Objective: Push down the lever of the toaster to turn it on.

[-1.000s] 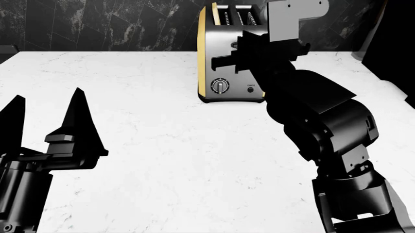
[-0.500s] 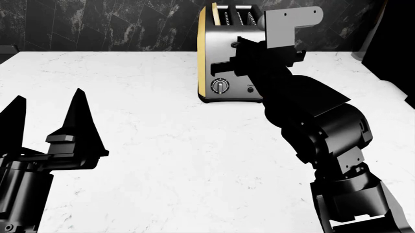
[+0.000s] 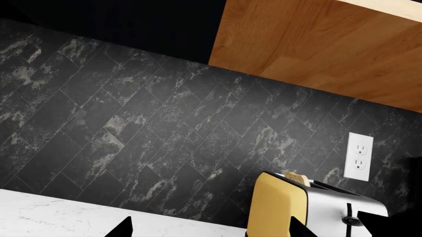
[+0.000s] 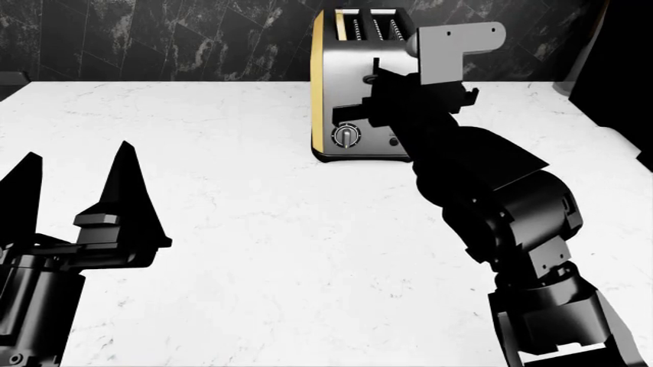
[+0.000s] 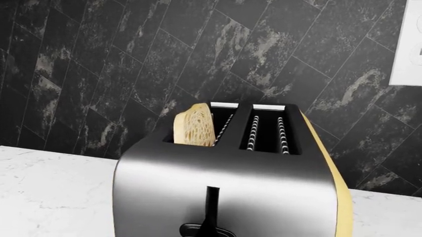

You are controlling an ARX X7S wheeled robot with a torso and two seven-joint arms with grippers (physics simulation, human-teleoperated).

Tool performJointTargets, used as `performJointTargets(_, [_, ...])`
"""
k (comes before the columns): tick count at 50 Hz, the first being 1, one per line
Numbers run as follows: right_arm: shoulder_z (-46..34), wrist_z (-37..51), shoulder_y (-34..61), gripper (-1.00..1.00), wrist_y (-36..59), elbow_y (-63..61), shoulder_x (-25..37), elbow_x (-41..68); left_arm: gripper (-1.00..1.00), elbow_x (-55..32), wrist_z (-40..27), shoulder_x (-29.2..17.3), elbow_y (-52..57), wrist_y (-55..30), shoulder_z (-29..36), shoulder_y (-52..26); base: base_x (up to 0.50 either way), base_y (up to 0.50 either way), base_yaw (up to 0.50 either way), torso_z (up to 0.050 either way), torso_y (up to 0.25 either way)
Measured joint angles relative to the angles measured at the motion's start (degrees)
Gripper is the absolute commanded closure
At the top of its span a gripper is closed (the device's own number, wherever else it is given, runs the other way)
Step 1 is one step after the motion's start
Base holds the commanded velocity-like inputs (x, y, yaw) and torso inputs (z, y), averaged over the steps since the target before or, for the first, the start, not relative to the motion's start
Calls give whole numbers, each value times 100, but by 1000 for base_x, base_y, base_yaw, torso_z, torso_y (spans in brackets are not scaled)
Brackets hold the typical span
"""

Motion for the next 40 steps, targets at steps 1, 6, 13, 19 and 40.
performJointTargets(1, [-3, -2, -11, 100, -6, 6, 1, 0, -100, -1, -2, -2, 0, 2, 1, 1, 0, 0, 0, 0, 0])
performJointTargets(6, [-20, -15, -75, 100, -45, 36, 3, -6, -100, -4, -11, -12, 2, 13, 6, 9, 0, 0, 0, 0, 0])
performJointTargets(13, [-46, -41, -184, 100, -136, 102, -1, -31, -100, -8, -28, -25, 1, 20, 23, 2, 0, 0, 0, 0, 0])
performJointTargets(19, [-72, -66, -280, 100, -220, 161, -7, -54, -100, -14, -44, -36, 0, 23, 42, -12, 0, 0, 0, 0, 0])
performJointTargets(40, [-143, -116, -497, 100, -469, 261, -52, -273, -100, -32, -91, -84, -8, 54, 68, -25, 0, 0, 0, -1, 0])
